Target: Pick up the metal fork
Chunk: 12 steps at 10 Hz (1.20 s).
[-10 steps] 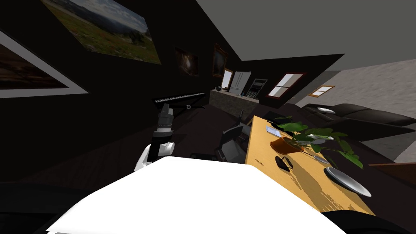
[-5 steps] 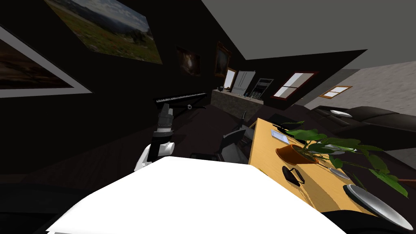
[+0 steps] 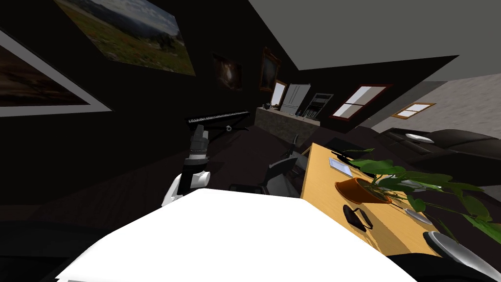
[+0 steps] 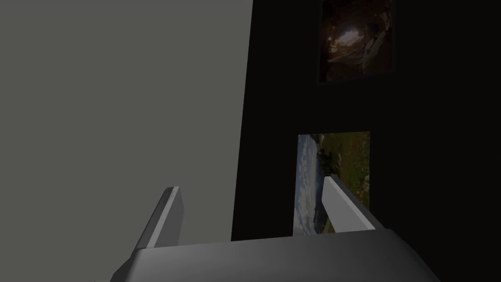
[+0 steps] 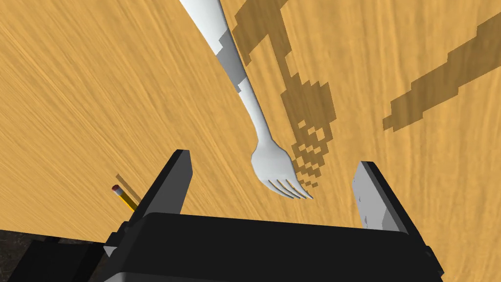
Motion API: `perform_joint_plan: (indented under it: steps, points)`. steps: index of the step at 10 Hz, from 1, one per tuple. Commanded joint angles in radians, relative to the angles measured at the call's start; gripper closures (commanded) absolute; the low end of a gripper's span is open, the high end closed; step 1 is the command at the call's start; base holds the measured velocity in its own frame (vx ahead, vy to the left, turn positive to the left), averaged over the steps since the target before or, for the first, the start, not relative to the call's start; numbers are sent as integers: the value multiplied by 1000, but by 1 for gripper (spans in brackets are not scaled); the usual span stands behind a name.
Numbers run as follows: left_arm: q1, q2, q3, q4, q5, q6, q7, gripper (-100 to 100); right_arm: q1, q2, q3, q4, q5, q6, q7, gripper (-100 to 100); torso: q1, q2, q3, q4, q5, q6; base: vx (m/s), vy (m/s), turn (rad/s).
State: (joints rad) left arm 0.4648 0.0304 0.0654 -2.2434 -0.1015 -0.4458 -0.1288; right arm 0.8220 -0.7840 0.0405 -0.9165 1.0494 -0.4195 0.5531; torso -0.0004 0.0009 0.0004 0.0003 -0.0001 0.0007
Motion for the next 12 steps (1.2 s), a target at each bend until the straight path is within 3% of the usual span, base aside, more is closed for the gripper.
perform_joint_plan:
  steps: [1, 2, 3, 7, 8, 9, 10, 11, 12]
  points:
    - [0, 0, 0, 0, 0, 0, 0, 0, -30, 32, 20, 26, 0, 27, 11, -100, 0, 0, 0, 0, 0, 0, -45, -74, 100]
    - [0, 0, 0, 0, 0, 0, 0, 0, -33, 25, 10, 36, -1, 10, 13, -100, -2, 2, 1, 0, -1, 0, -22, -36, 24]
    - [0, 0, 0, 0, 0, 0, 0, 0, -37, 27, 11, 40, -1, 11, 18, 100, -1, 1, 1, 0, 0, 1, -3, -6, -3]
    - [0, 0, 0, 0, 0, 0, 0, 0, -37, 25, 12, 39, 1, 11, 20, 100, 2, 0, 0, 0, 0, 2, 0, 0, 0]
    - [0, 0, 0, 0, 0, 0, 0, 0, -37, 25, 12, 39, 1, 11, 20, 0, 2, 0, 0, 0, 0, 2, 0, 0, 0]
    - [0, 0, 0, 0, 0, 0, 0, 0, -8, 10, 4, 8, 0, 8, 5, 100, 2, 0, 0, 0, 0, 2, 20, 18, -71]
    - [0, 0, 0, 0, 0, 0, 0, 0, 14, -12, -12, -10, 0, -11, 0, 100, 3, 0, 0, 0, 0, 3, 30, 57, -110]
    - [0, 0, 0, 0, 0, 0, 0, 0, 5, -6, 6, -13, 4, 9, -8, 100, 6, -1, 0, 0, 1, 3, 11, 31, -29]
    - [0, 0, 0, 0, 0, 0, 0, 0, 8, -8, 5, -15, 4, 8, -12, 0, 5, 0, 0, 0, 0, 3, 1, 6, 2]
